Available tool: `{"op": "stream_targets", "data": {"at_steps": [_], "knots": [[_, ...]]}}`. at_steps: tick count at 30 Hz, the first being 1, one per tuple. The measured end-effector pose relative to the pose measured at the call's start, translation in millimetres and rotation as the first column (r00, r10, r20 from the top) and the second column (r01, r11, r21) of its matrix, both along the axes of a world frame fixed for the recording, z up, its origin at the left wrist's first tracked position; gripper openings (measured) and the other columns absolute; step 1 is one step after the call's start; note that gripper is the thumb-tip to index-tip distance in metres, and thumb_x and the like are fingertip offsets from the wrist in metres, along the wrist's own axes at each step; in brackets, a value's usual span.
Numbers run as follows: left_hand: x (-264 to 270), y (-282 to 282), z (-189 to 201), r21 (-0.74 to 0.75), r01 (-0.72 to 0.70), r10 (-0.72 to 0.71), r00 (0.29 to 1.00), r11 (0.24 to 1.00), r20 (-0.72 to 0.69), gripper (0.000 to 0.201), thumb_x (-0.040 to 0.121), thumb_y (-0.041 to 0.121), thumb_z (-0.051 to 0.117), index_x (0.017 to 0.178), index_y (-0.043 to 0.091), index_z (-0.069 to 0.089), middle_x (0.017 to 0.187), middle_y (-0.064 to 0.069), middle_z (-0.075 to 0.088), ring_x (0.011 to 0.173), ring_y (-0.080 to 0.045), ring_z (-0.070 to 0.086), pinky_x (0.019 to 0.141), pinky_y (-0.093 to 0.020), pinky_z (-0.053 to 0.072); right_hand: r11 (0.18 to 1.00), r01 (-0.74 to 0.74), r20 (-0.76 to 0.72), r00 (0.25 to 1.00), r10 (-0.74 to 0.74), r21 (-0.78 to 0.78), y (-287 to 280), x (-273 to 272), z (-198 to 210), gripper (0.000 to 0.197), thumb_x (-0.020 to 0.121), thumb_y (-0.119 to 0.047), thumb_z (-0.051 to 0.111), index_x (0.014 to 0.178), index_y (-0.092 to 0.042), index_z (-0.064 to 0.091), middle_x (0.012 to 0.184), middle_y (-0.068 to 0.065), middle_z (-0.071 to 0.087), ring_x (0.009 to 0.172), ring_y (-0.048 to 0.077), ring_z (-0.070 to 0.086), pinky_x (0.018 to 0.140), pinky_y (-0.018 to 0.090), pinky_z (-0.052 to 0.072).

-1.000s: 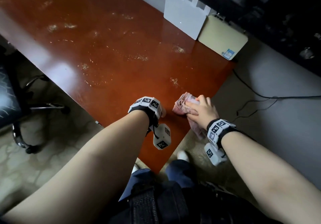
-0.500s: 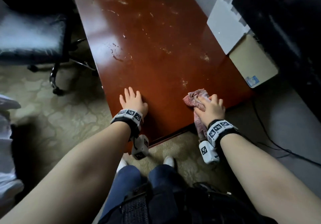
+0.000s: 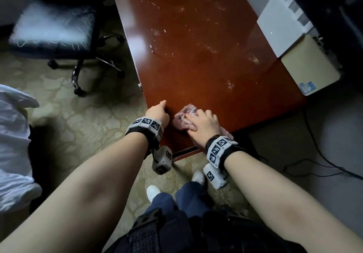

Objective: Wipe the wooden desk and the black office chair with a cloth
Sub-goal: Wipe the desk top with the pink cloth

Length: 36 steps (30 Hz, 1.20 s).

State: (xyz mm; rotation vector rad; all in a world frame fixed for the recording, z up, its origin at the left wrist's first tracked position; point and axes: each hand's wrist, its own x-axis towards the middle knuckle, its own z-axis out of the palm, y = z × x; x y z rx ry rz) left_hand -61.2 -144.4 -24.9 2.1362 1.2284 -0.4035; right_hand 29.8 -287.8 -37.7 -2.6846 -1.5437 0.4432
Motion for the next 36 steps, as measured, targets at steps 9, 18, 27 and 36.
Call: {"op": "stream_targets", "data": {"at_steps": [9,18,27,36], "knots": [[-1.1,18.7,-1.7,0.007,-0.053,0.052,0.997,0.999,0.049,0.06,0.087,0.005,0.039,0.145,0.023,0.036,0.141,-0.011,0.047,0.129,-0.032,0.044,0.106,-0.034,0.035,0.924,-0.368,-0.04,0.93,0.366,-0.102,-6.1,-23.4,-6.5,0.06,0.085,-0.038,0.059,0.141,-0.035,0.039,0.148,0.009,0.033,0.126,0.034,0.036,0.096,0.047,0.028],[44.2,19.5,-3.0,0.051,-0.012,0.01,0.999,0.999,0.035,0.061,0.09,0.001,0.037,0.148,0.016,0.027,0.152,-0.008,0.032,0.139,-0.022,0.032,0.113,-0.028,0.021,0.993,-0.091,0.047,0.994,0.095,-0.08,18.7,69.0,-9.0,0.056,0.089,-0.052,0.05,0.142,-0.045,0.031,0.141,0.004,0.031,0.12,0.026,0.032,0.096,0.04,0.027],[98.5,7.7,-11.1,0.072,0.077,-0.065,0.985,0.994,-0.16,0.067,0.093,0.041,0.042,0.15,0.015,0.018,0.159,-0.013,0.006,0.147,-0.028,0.004,0.117,-0.041,0.012,0.973,0.231,0.129,0.966,-0.225,-0.028,27.7,204.4,-10.7,0.053,0.089,-0.054,0.05,0.139,-0.039,0.041,0.136,0.009,0.034,0.119,0.03,0.036,0.098,0.042,0.03],[104.3,-9.0,-13.2,-0.018,0.081,-0.083,0.961,0.997,-0.264,0.111,0.077,0.066,0.059,0.151,0.017,-0.006,0.156,-0.013,-0.02,0.145,-0.029,-0.015,0.117,-0.051,-0.001,0.964,0.26,0.082,0.963,-0.256,-0.044,31.6,195.4,-6.2,0.048,0.087,-0.042,0.054,0.133,-0.033,0.047,0.136,0.011,0.033,0.119,0.034,0.034,0.098,0.046,0.029]]}}
